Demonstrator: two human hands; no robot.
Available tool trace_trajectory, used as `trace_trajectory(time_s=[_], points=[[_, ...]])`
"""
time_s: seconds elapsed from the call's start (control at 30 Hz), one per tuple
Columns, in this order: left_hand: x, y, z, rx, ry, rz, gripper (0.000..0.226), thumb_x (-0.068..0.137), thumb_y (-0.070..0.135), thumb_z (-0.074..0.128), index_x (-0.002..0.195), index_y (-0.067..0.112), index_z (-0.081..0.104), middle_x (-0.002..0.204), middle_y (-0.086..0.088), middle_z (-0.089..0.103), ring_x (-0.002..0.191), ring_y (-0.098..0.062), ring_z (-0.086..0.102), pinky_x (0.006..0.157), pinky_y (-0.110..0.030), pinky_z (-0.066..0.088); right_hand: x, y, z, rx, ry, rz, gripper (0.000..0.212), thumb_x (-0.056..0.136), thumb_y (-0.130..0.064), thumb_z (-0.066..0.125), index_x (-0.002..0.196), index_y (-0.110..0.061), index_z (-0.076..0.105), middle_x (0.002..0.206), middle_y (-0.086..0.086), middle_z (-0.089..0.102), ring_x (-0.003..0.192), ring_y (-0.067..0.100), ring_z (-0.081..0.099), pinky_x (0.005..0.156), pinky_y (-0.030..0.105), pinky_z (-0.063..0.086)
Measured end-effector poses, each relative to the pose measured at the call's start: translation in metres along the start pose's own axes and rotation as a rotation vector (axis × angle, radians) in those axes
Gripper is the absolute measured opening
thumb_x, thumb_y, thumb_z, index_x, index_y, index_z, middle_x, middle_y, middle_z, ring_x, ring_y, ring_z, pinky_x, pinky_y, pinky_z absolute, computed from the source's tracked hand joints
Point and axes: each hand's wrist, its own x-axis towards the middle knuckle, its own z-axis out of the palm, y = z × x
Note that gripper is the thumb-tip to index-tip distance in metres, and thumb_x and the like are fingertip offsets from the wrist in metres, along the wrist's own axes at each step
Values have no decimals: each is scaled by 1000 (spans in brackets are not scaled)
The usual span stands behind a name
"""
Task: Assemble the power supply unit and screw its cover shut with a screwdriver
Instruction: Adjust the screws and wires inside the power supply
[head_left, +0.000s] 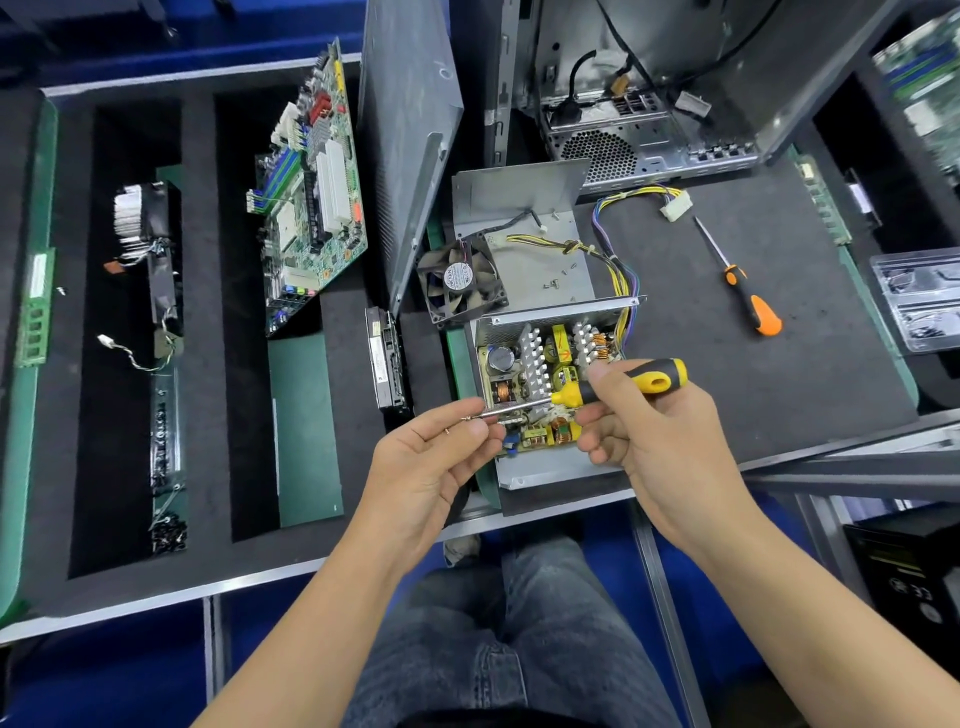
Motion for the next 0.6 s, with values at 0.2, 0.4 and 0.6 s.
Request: trace_trajectory(time_s=[0.2, 0.4, 0.6], points=[[-6, -7, -19, 288, 222, 78, 16, 85, 36, 73, 90, 23, 81, 78, 2, 69, 67, -9, 58, 65, -21, 50, -9, -2, -6, -324, 17, -206, 11, 87, -32, 71, 83, -25, 63, 64, 7, 66, 49, 19, 63, 48, 22, 48], [-17, -20, -22, 820, 112, 326, 15, 80, 38, 80, 94, 36, 75, 60, 15, 35, 57, -3, 37, 59, -9, 34, -19, 11, 1, -686, -48, -425, 20, 83, -31, 76, 82, -35, 56, 67, -14, 64, 56, 7, 59, 53, 5, 40], [-18, -31, -22, 987, -2, 396, 71, 54, 60, 87, 120, 39, 68, 69, 12, 33, 64, -5, 37, 62, -13, 31, -20, 24, 2, -803, -51, -523, 22, 84, -31, 76, 86, -30, 55, 71, -7, 61, 59, 12, 55, 53, 8, 38]])
